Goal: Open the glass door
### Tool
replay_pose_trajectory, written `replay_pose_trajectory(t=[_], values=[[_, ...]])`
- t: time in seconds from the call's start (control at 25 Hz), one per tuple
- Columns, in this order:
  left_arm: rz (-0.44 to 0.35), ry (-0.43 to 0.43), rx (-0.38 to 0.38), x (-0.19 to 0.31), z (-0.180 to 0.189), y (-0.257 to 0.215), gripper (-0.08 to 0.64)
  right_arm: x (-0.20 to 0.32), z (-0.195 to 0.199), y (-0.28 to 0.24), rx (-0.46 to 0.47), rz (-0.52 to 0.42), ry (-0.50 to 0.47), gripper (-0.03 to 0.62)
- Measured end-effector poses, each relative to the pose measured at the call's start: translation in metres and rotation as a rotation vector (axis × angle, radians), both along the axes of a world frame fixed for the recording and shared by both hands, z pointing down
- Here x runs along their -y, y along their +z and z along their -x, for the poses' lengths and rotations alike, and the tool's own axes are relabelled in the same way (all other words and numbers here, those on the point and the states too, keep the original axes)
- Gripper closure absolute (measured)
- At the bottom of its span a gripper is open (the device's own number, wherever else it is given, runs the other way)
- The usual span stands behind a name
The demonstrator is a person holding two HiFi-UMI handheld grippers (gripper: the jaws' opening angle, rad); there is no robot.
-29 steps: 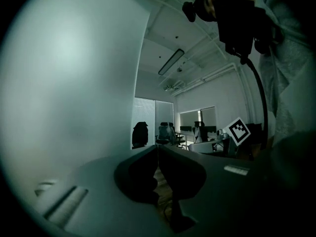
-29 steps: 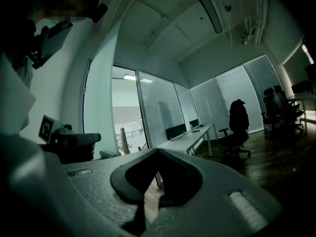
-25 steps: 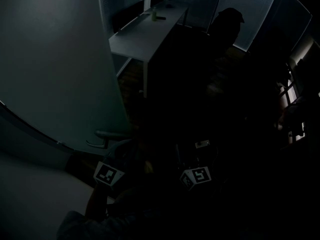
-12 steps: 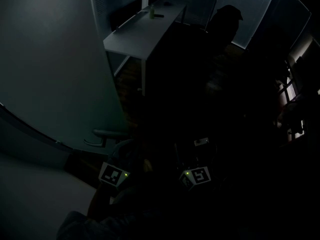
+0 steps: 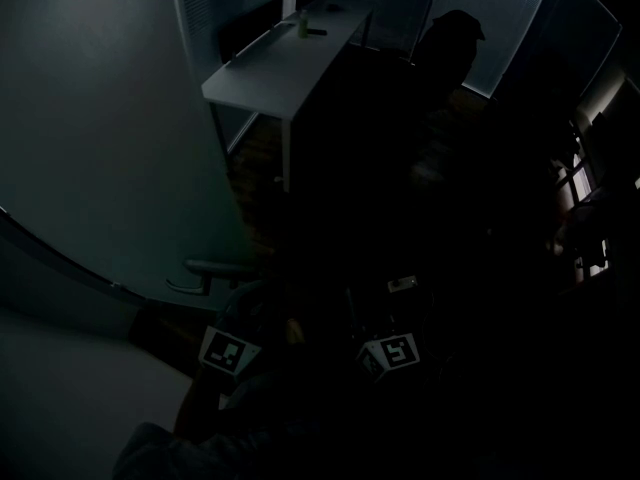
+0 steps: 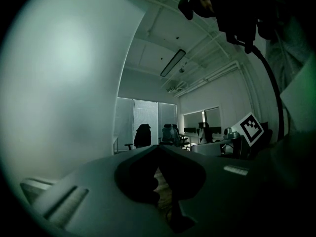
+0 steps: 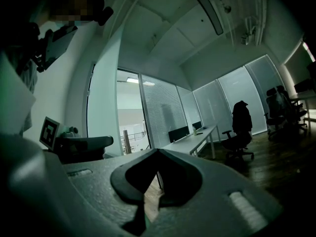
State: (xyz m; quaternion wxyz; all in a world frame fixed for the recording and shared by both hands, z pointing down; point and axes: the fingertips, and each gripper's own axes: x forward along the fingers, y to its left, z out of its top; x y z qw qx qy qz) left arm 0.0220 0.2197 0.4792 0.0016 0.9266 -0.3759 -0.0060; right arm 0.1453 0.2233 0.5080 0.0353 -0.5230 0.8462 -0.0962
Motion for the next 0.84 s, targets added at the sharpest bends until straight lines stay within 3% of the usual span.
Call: replay_pose_trajectory(t=[0.84], values=[[-0.011,-0.009,0.008,-0.0011,-0.0018,-0.0002,0.555,-0.0005,0.0004,0.0001,-0.003,0.005,-0.014,0.591]])
